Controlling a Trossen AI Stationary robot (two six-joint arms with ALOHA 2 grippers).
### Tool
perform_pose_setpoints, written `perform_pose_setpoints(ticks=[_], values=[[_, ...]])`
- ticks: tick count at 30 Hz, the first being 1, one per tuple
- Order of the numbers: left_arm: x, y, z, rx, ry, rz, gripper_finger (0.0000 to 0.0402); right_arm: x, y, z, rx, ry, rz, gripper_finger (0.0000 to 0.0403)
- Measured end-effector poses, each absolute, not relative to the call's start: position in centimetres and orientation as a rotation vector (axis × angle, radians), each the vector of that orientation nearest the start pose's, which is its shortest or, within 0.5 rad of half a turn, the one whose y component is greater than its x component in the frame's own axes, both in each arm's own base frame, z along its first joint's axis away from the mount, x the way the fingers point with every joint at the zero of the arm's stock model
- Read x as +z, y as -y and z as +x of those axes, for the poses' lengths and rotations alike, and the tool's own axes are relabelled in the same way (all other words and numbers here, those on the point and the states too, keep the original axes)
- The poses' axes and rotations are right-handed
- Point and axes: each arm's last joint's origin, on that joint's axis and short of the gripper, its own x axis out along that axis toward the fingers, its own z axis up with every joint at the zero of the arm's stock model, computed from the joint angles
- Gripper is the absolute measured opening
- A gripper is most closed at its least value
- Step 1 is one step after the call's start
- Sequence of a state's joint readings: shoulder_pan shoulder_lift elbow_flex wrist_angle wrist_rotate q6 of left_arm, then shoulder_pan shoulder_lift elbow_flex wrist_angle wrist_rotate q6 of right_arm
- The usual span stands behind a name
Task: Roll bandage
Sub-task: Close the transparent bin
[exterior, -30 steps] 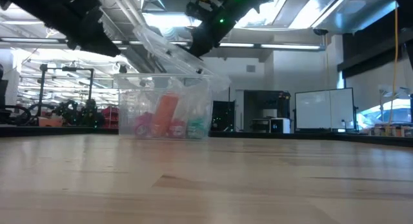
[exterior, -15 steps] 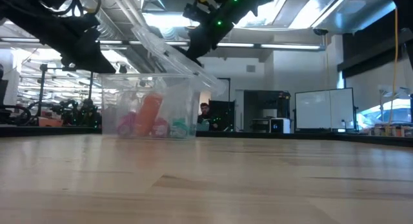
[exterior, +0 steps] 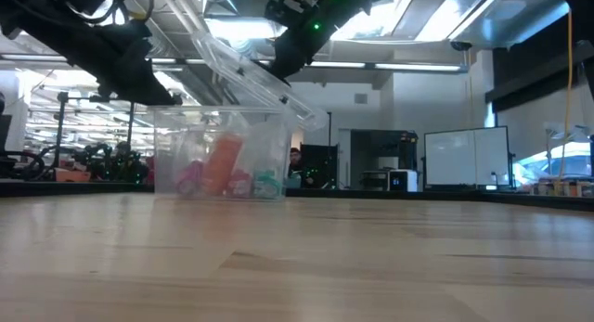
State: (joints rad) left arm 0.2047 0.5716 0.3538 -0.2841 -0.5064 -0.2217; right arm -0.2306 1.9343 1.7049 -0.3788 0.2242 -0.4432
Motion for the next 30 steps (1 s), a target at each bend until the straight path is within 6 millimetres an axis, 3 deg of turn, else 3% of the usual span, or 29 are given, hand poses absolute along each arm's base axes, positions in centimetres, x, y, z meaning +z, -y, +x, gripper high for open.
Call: perform_pose_setpoints(ticks=[8,14,19,23,30], values=[[20.4,-4.3,14.4,0.691,-0.426,-0.104,0.0137,31.7,10.6,43.1,-0.279,-0.693,-0.422,0.0034],[20.2,-4.4,15.3,0.64,-0.437,-0.067,0.0137,31.8,10.7,43.7,-0.266,-0.629,-0.393,0.0036],[21.7,-4.1,15.2,0.615,-0.441,-0.055,0.0137,30.0,10.8,44.2,-0.246,-0.695,-0.389,0.0036],[23.7,-3.8,14.6,0.605,-0.432,-0.036,0.0137,29.8,10.9,44.3,-0.251,-0.701,-0.388,0.0036],[24.2,-3.6,12.7,0.703,-0.488,-0.042,0.0137,29.8,10.9,44.2,-0.278,-0.717,-0.421,0.0036]])
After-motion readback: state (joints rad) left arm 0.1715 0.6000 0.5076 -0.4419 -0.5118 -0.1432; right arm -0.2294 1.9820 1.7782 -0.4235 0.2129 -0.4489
